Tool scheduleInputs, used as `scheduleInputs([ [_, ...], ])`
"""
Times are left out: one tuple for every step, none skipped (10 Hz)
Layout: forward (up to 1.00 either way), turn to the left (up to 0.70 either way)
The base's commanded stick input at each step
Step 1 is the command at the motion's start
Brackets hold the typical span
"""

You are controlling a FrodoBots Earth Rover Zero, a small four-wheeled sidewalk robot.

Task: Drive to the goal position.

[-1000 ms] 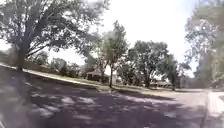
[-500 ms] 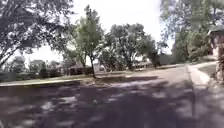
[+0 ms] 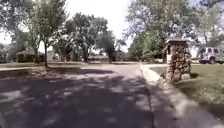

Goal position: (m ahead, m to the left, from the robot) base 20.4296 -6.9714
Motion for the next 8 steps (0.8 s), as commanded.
scheduleInputs([
  [0.64, -0.36],
  [0.7, -0.35],
  [0.7, -0.35],
  [0.7, -0.35],
  [0.7, -0.26],
  [0.7, -0.12],
  [0.7, -0.04],
  [0.7, -0.01],
])
